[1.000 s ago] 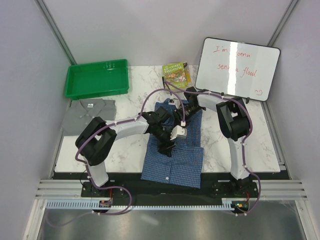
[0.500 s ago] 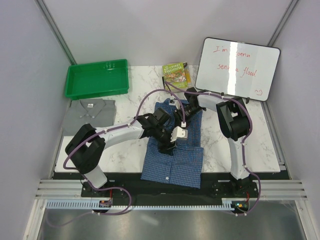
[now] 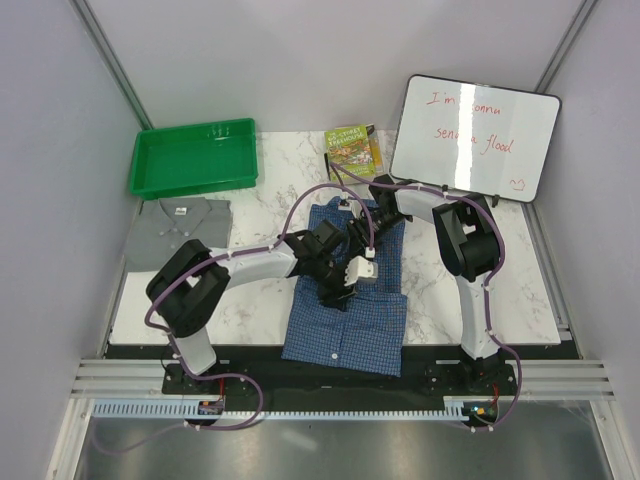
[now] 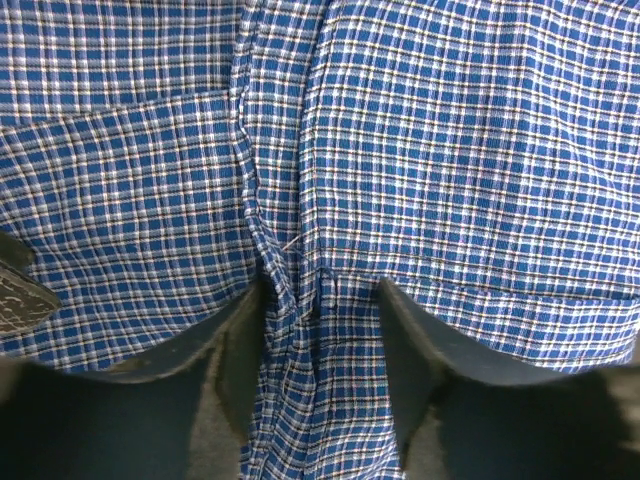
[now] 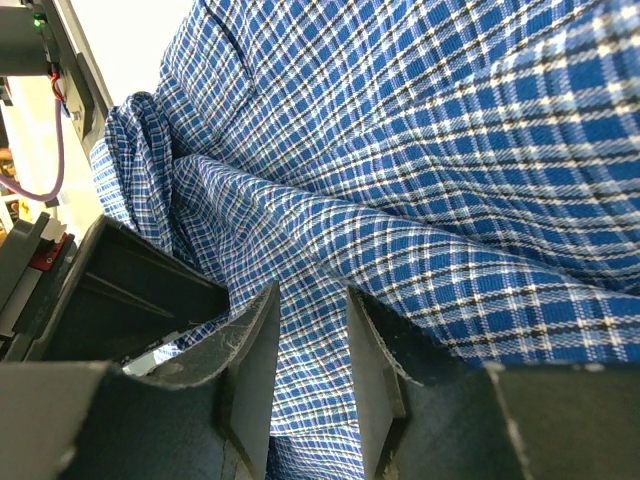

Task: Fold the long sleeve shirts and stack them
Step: Fold the shirt

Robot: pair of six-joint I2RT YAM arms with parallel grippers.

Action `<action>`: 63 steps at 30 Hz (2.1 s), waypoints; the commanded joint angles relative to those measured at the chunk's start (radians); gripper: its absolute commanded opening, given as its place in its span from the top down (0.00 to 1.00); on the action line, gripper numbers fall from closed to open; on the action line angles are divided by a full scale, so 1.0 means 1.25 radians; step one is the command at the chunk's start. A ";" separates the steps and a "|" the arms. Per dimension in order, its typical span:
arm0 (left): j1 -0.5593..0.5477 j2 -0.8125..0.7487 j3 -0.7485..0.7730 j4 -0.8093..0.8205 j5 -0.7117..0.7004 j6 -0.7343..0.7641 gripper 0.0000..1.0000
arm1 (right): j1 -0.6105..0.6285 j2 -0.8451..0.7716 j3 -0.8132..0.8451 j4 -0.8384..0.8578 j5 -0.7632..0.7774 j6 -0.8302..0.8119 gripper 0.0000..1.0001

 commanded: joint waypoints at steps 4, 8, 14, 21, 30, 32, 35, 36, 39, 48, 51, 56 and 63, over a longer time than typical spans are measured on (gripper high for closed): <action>-0.020 -0.076 -0.022 0.034 0.044 0.006 0.55 | -0.003 0.018 0.007 0.011 0.011 -0.010 0.59; -0.021 -0.042 -0.006 0.028 0.048 0.000 0.69 | -0.003 0.024 0.010 0.012 0.009 -0.009 0.59; -0.021 0.002 0.017 0.028 0.056 -0.010 0.61 | -0.004 0.023 0.011 0.009 0.009 -0.012 0.60; -0.021 -0.010 0.027 0.036 0.025 -0.021 0.93 | -0.003 0.029 0.015 0.004 0.007 -0.020 0.60; -0.006 -0.090 0.032 0.033 -0.026 -0.023 0.98 | -0.003 0.032 0.016 -0.017 0.010 -0.042 0.61; 0.002 -0.080 0.034 0.027 -0.037 -0.010 0.98 | -0.003 0.031 0.020 -0.021 0.012 -0.048 0.61; 0.024 -0.062 0.036 0.033 -0.045 0.005 0.98 | -0.003 0.031 0.021 -0.027 0.011 -0.053 0.61; 0.028 -0.058 0.040 0.035 -0.046 0.005 0.98 | -0.003 0.034 0.023 -0.028 0.011 -0.054 0.61; 0.039 -0.049 0.041 0.052 -0.062 -0.001 0.98 | -0.002 0.034 0.025 -0.029 0.012 -0.058 0.62; 0.039 -0.059 0.020 0.035 0.011 0.017 0.79 | -0.014 -0.016 0.070 -0.058 0.011 -0.021 0.46; 0.040 -0.094 0.031 -0.021 0.031 -0.005 0.59 | -0.048 -0.099 0.051 -0.058 0.004 0.013 0.40; 0.124 -0.174 0.042 -0.112 0.055 -0.149 0.40 | -0.177 -0.262 -0.057 -0.088 0.000 0.056 0.30; 0.271 -0.257 0.003 -0.200 0.043 -0.304 0.24 | -0.297 -0.421 -0.271 -0.172 0.013 0.079 0.16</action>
